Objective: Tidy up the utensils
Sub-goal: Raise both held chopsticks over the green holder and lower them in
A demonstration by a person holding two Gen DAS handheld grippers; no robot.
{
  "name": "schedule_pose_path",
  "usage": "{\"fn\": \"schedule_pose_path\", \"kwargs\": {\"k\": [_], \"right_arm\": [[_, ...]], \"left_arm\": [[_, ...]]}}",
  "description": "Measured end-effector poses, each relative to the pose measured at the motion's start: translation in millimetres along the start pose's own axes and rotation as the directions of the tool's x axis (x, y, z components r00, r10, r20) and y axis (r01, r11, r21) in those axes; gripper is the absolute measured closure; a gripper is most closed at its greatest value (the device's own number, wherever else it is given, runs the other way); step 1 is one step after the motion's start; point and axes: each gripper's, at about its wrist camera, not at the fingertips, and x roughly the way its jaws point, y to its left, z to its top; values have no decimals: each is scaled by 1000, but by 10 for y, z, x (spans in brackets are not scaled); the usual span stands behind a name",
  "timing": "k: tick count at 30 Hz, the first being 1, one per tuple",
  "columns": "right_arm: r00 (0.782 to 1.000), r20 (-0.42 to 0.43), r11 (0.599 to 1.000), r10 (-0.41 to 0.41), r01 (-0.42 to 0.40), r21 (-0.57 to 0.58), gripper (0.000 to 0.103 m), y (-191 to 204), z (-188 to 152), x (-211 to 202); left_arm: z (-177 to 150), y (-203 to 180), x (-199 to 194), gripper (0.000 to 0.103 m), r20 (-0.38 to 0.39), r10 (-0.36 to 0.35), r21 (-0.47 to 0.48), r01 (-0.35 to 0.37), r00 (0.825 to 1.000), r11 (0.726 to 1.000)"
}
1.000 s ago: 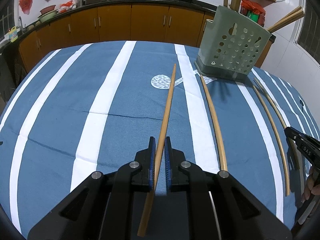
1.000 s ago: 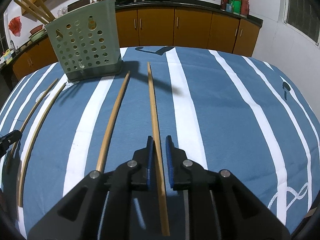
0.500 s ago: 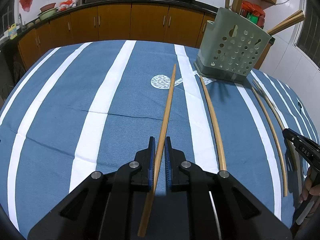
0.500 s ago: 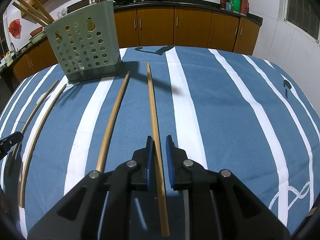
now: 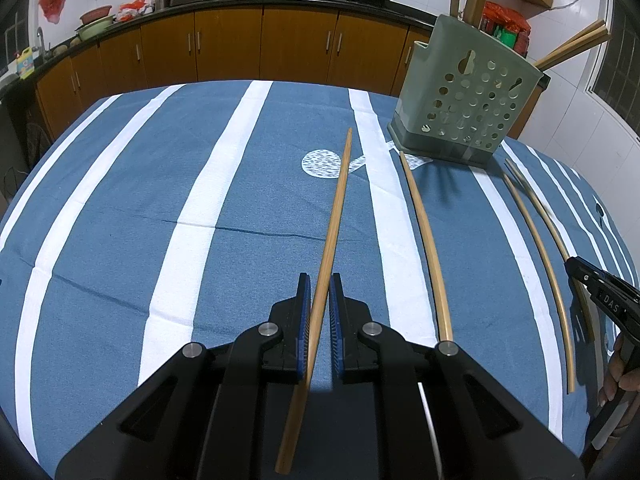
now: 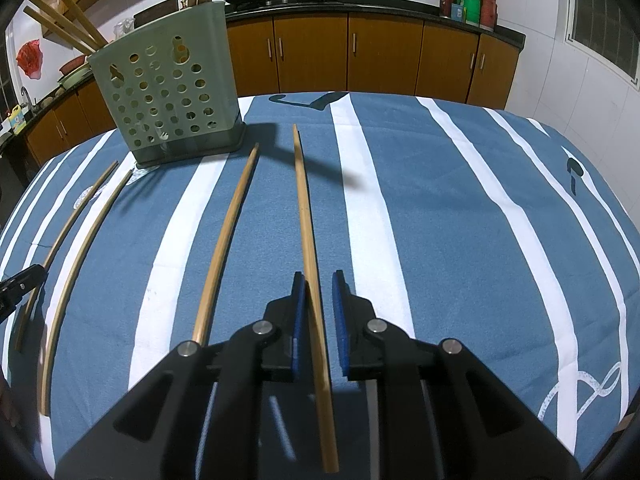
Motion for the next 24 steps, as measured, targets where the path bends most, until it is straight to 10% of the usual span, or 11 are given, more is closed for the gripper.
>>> {"fn": "schedule_pose_path", "kwargs": {"k": [24], "right_arm": [[1000, 0, 999, 29, -29, 31, 93, -79, -74, -60]], "left_arm": [[-100, -5, -78, 93, -3, 24, 52, -23, 1000, 998]]}}
